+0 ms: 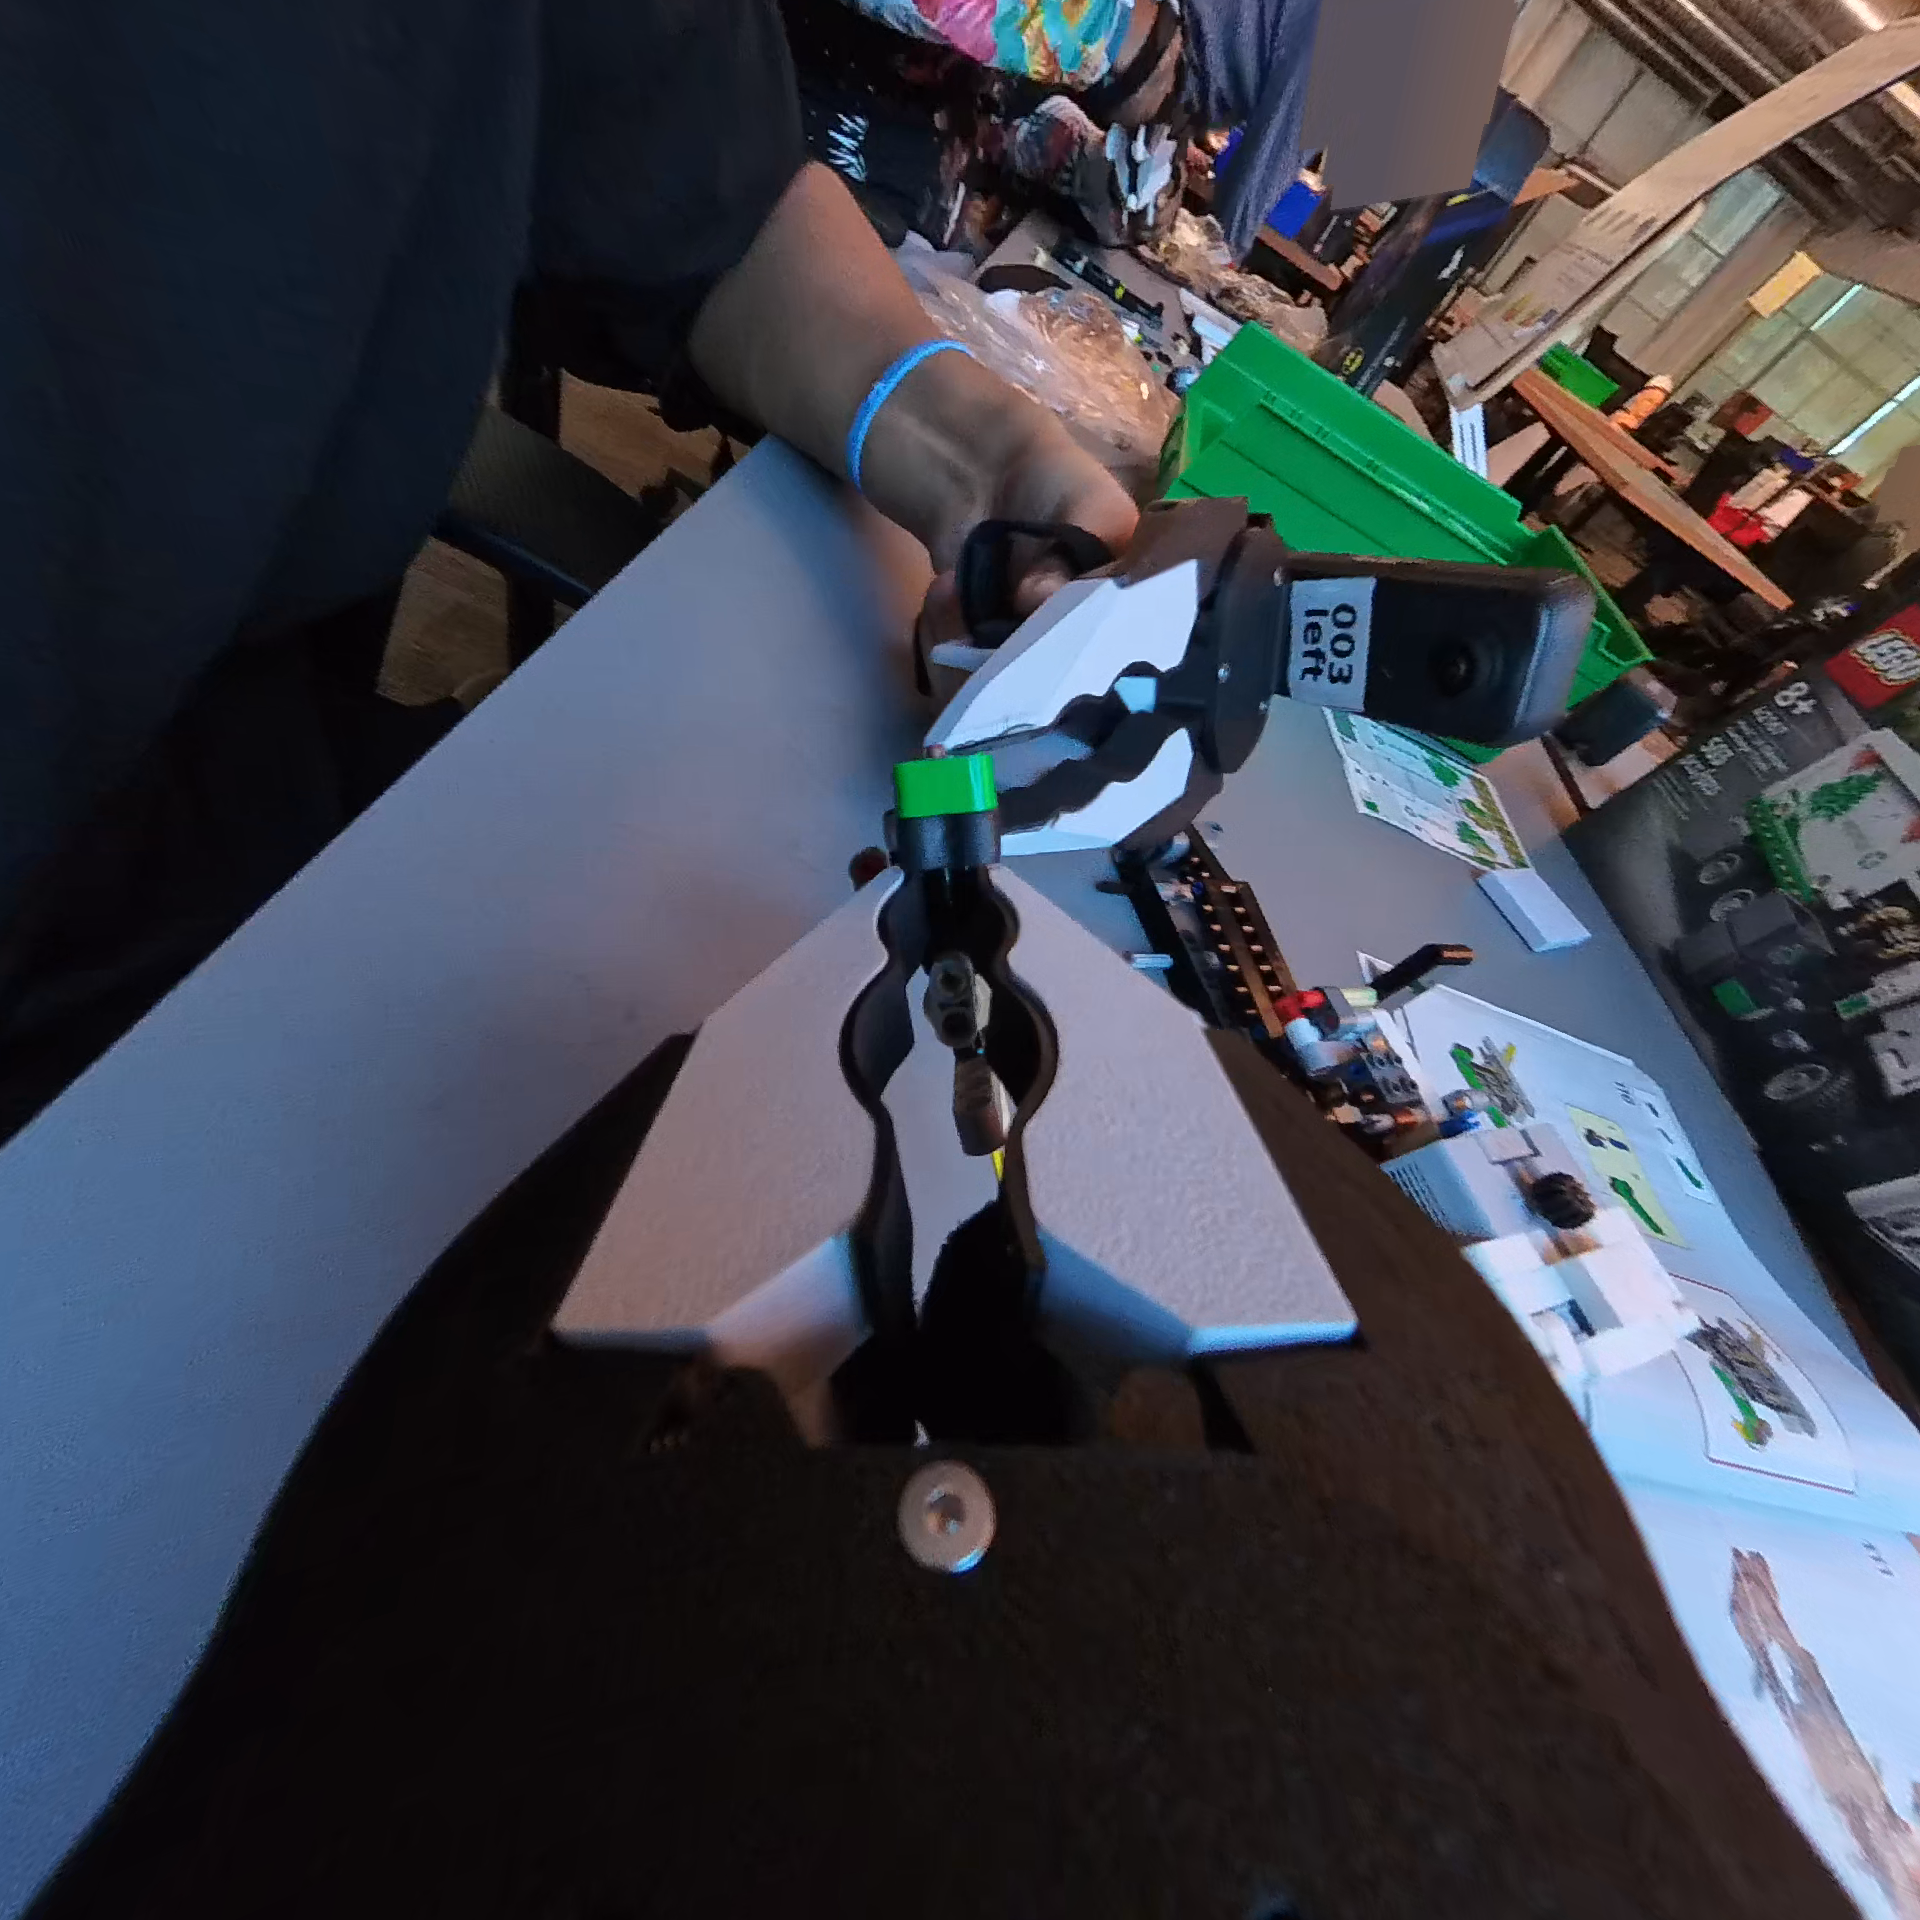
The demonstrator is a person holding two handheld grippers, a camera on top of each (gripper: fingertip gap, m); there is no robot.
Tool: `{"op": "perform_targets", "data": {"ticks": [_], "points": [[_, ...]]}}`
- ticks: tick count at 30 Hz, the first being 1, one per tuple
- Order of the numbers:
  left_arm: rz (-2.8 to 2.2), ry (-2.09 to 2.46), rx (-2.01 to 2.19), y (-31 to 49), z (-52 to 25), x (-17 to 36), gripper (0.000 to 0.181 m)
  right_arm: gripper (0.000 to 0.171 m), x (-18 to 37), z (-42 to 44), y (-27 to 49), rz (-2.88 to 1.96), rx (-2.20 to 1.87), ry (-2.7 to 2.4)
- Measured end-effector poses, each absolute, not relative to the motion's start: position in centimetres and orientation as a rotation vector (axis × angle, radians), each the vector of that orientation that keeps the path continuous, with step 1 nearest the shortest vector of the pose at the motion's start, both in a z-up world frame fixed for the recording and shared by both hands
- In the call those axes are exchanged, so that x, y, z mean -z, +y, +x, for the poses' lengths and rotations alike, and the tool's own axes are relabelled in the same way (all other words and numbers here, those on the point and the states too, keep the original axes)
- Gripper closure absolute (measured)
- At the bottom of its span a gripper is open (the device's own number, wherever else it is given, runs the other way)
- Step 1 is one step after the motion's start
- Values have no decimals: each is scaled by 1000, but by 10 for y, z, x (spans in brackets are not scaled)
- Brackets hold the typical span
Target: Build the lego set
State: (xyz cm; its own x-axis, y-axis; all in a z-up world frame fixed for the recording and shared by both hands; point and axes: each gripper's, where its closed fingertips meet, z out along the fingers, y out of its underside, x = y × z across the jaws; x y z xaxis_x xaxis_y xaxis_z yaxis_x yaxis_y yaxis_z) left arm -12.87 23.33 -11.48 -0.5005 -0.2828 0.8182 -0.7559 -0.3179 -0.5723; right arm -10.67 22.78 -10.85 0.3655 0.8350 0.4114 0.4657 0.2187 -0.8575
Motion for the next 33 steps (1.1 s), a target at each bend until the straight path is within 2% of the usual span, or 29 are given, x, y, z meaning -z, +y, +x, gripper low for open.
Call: {"op": "perform_targets", "data": {"ticks": [11,18,24,33], "points": [[1398,-1743,-1910,241,-121,120,167,161,124,-96,238,-1557,-429,-1210],[1449,-2317,-1869,240,-114,125,167,140,122,-78,231,-1692,-470,-1097],[1462,-2742,-1733,245,-107,138,167,138,120,-66,215,-1799,-452,-913],[1440,-2951,-1632,238,-102,150,167,126,136,-61,227,-1868,-200,-835]]}}
